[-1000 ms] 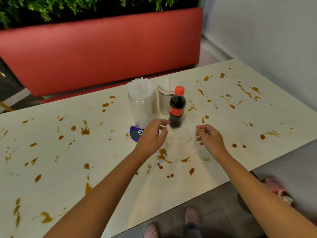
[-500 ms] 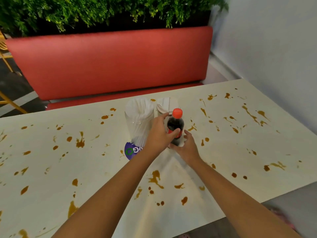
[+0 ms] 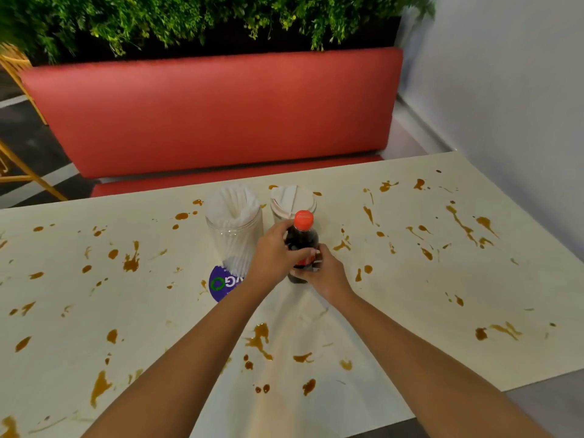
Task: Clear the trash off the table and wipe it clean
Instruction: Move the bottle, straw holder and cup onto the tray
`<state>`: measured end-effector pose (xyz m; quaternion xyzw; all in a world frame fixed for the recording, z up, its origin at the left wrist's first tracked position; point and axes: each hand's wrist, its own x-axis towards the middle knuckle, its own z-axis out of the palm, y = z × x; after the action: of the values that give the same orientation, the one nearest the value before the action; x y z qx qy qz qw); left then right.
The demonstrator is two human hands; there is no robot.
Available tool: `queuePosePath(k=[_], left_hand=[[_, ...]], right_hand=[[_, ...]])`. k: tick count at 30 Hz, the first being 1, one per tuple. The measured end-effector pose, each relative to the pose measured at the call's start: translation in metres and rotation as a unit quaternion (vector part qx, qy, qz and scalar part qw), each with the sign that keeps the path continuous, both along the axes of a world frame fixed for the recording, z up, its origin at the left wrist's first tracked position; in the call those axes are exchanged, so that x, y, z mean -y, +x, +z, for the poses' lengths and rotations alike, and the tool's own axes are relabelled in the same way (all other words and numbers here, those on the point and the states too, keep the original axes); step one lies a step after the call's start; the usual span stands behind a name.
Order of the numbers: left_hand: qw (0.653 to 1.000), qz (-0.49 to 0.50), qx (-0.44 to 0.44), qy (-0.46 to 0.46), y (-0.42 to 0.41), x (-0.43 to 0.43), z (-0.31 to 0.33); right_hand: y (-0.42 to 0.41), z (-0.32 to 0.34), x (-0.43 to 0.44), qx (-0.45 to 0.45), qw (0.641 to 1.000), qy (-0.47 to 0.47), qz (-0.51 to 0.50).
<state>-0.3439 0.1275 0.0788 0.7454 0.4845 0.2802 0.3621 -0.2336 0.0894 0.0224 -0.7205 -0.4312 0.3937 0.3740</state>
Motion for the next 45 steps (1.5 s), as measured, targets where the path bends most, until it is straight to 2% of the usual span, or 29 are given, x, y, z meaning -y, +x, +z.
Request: queuePosePath(k=[7,11,16,27,34,41,45], left_hand=[[0.999,-0.041,0.002,0.019,0.012,0.013,0.007],[0.992,-0.122,0.007,0.021,0.038,0.026,0.016],[0.963,-0.266,0.016,0.024,0.084,0.055,0.034],[0.864,-0.501,0.035,-0.011,0.166,0.177,0.039],[0.790,-0.612,0.016,-0.034,0.221,0.275,0.021],[0.709,-0.704,-0.007,-0.042,0.275,0.382,-0.012],[0.678,-0.732,-0.034,-0.058,0.310,0.432,-0.040]], right_hand=[[0.016,0.004,0.026,-0.010,0.999,0.035,-0.025],[0.033,0.010,0.055,0.009,0.992,0.058,-0.108],[0.061,0.018,0.115,0.029,0.966,0.086,-0.244],[0.092,0.020,0.270,0.079,0.888,0.095,-0.443],[0.113,-0.002,0.376,0.097,0.814,0.071,-0.568],[0.143,-0.027,0.482,0.118,0.769,0.017,-0.628],[0.163,-0.045,0.529,0.100,0.753,-0.008,-0.650]])
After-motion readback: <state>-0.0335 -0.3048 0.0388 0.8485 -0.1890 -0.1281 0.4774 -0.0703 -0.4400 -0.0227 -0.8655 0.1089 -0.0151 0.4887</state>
